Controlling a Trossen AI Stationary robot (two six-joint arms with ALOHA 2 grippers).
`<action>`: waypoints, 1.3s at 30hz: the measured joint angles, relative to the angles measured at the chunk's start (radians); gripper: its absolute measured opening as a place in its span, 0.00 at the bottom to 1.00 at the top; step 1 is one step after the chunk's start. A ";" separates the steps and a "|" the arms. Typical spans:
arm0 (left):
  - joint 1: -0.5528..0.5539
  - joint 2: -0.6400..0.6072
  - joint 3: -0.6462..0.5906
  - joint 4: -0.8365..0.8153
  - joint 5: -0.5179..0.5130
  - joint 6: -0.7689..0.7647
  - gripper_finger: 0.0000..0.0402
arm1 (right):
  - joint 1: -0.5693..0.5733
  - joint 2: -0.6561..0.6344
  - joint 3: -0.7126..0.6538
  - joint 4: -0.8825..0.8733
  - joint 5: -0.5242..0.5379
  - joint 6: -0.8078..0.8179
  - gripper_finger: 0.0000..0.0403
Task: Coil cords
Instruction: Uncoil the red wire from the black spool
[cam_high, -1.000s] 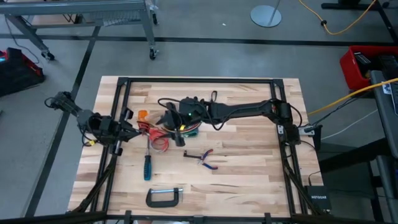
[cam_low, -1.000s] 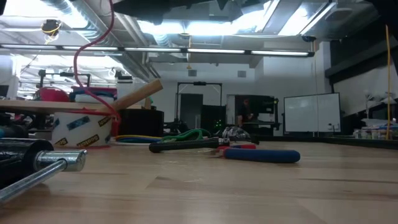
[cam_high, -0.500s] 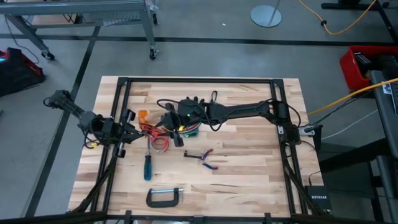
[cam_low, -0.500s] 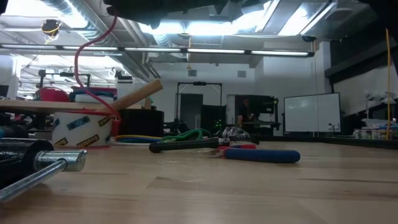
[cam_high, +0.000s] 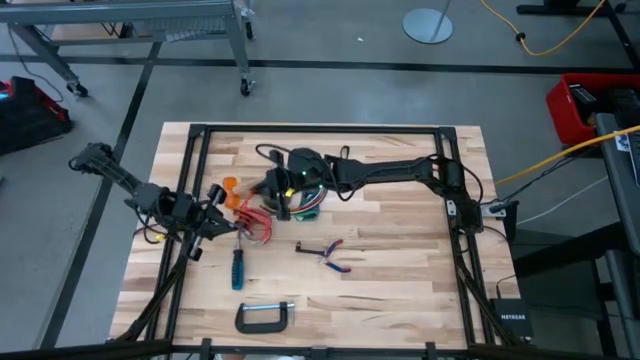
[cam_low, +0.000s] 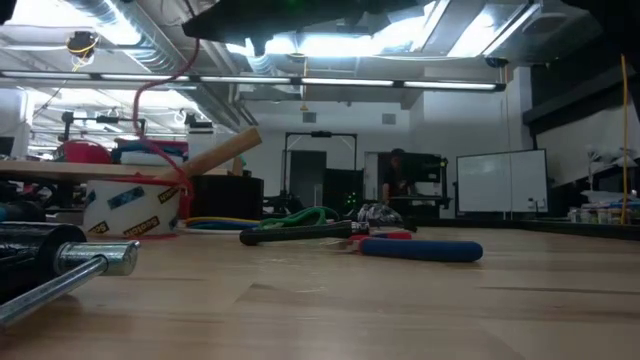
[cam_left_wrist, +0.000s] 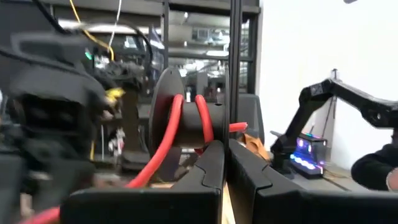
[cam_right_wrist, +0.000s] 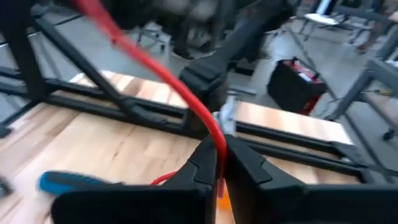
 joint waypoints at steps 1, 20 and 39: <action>0.000 0.009 0.000 -0.003 0.000 -0.017 0.00 | -0.008 0.000 0.000 0.014 0.002 0.000 0.05; 0.000 0.041 0.000 -0.320 -0.316 -0.431 0.00 | -0.099 -0.230 0.000 -0.330 0.087 0.020 0.02; 0.000 -0.038 0.000 0.074 -0.422 0.126 0.00 | 0.085 -0.179 -0.065 -0.716 0.135 0.105 0.02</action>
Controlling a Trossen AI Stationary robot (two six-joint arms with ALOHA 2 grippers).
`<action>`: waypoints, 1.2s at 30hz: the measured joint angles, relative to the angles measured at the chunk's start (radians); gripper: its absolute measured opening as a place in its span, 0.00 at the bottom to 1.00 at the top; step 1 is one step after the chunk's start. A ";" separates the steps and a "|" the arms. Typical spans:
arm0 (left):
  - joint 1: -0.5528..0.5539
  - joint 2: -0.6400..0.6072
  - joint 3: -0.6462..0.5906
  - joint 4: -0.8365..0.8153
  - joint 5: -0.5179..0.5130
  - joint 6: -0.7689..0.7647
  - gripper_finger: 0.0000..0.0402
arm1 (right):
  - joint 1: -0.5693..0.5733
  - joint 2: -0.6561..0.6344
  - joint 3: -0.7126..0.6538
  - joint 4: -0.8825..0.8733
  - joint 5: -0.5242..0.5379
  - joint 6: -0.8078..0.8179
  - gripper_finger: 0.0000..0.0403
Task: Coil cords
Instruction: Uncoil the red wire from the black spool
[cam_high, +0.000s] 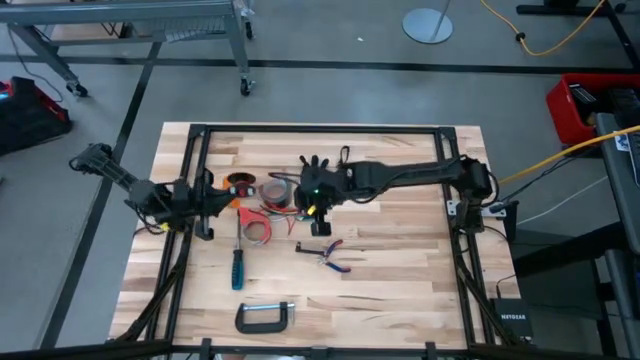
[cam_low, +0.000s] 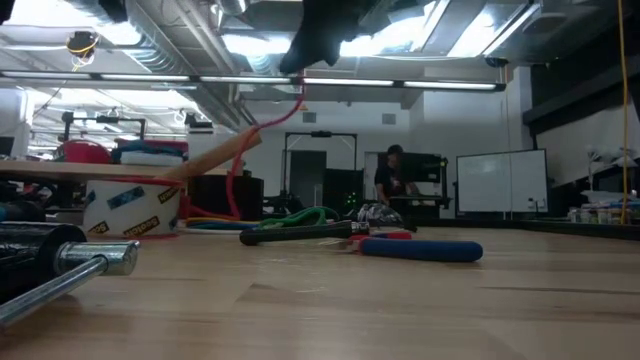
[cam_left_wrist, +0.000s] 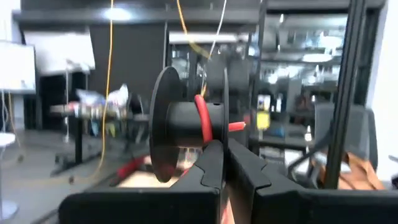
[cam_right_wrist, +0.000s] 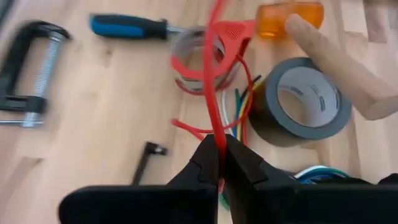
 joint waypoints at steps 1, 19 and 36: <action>0.000 0.000 0.000 0.019 0.027 0.020 0.00 | 0.001 0.012 -0.011 0.022 0.018 -0.003 0.02; 0.002 0.005 -0.002 -0.244 0.412 -0.384 0.00 | -0.201 0.114 0.033 0.387 0.133 -0.004 0.02; 0.000 0.003 0.001 -0.519 0.325 -0.871 0.00 | -0.313 0.114 0.362 0.037 0.120 -0.063 0.02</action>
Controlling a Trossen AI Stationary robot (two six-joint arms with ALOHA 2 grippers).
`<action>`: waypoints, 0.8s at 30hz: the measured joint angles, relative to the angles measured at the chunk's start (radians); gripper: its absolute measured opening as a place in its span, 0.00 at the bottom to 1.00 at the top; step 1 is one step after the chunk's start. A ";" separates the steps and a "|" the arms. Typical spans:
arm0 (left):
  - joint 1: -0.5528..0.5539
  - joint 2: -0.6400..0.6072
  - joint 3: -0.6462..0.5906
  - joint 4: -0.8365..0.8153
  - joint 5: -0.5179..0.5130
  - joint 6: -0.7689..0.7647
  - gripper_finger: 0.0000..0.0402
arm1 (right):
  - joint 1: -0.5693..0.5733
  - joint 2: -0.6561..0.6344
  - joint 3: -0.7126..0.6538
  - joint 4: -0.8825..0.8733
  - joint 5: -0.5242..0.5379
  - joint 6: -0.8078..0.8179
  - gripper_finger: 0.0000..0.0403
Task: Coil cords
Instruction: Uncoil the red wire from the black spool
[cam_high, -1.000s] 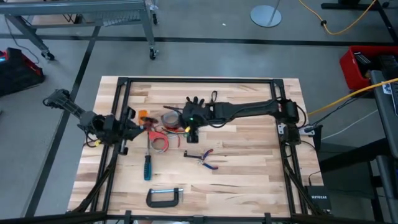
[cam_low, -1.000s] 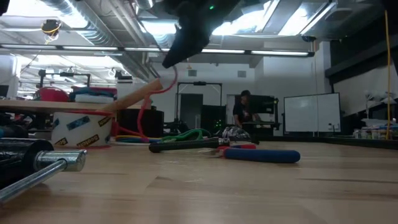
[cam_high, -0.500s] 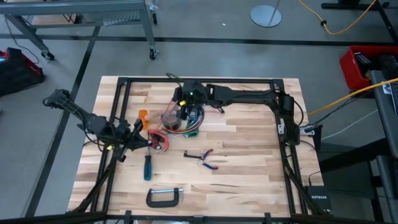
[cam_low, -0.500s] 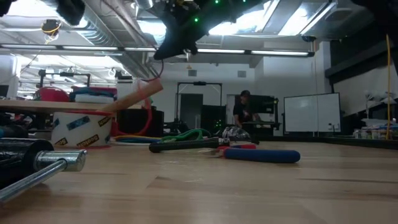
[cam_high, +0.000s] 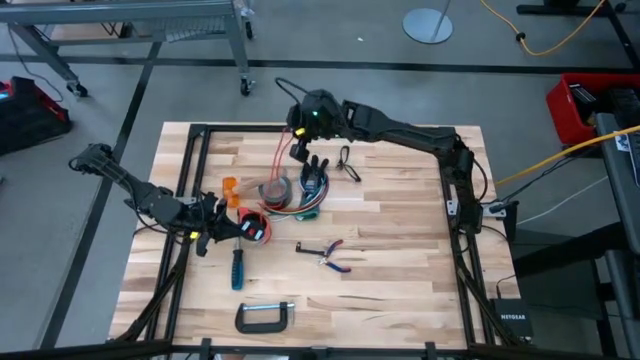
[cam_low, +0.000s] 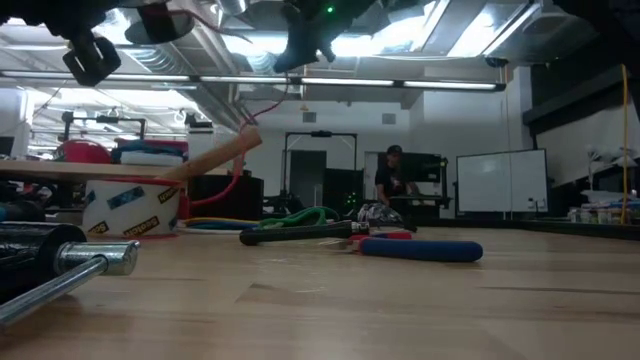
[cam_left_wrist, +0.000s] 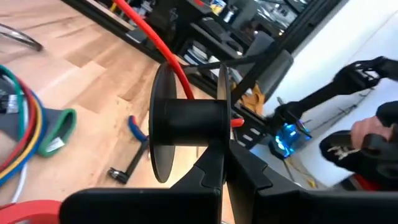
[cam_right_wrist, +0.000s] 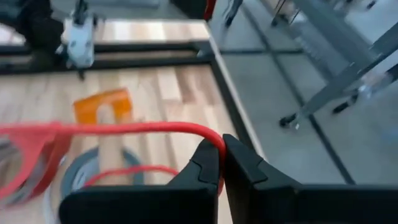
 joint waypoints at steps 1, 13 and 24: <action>0.000 0.000 0.000 -0.001 -0.012 0.002 0.00 | -0.001 0.000 0.018 -0.043 -0.004 0.000 0.02; 0.000 -0.025 0.000 0.023 -0.374 0.260 0.00 | 0.019 -0.001 0.081 -0.562 -0.169 0.053 0.02; 0.000 -0.092 0.000 0.369 -0.489 0.702 0.00 | 0.126 -0.002 -0.126 -0.480 -0.183 0.056 0.02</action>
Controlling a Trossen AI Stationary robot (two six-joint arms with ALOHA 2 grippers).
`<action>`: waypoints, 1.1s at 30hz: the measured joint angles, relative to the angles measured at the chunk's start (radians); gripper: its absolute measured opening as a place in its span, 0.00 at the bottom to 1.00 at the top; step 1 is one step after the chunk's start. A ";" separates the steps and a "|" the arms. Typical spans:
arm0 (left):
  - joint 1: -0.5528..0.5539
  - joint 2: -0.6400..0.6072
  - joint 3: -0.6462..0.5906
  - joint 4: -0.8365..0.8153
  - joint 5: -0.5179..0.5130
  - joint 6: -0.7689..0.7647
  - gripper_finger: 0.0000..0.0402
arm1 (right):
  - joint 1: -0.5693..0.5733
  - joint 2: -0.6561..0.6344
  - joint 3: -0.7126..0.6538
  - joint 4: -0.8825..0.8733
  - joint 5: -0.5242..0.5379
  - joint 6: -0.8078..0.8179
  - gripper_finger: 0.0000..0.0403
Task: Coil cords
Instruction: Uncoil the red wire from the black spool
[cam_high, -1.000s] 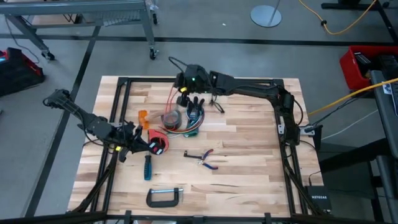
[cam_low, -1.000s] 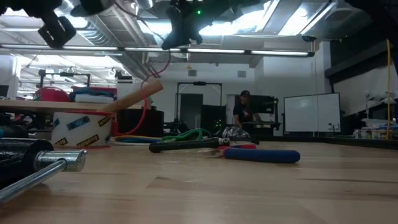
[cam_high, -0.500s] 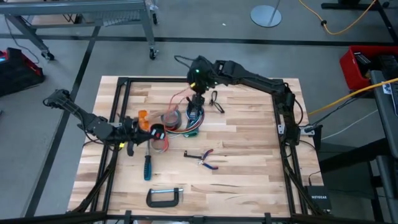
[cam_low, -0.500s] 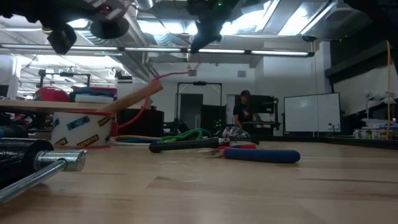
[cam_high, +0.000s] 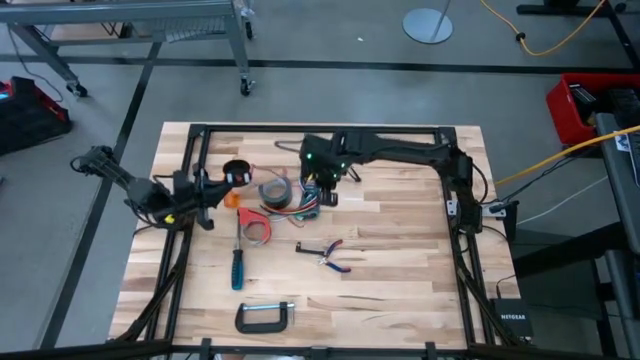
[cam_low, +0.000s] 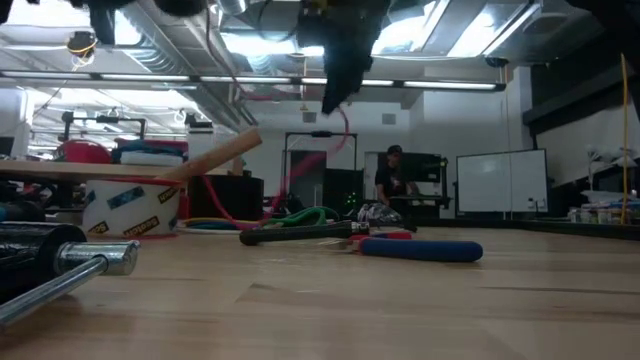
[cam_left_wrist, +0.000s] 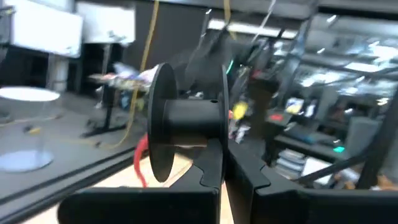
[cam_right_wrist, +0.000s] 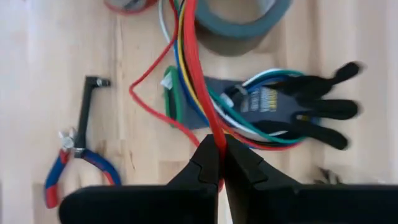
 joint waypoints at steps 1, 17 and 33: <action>0.000 -0.001 0.000 0.016 0.034 0.011 0.00 | 0.005 0.000 -0.033 0.035 0.008 0.000 0.02; 0.000 0.010 0.000 0.021 0.684 -0.059 0.00 | -0.019 0.000 -0.276 0.573 0.049 0.000 0.02; 0.000 0.082 0.000 0.036 0.716 -0.083 0.00 | -0.036 0.000 -0.276 0.694 0.068 -0.003 0.20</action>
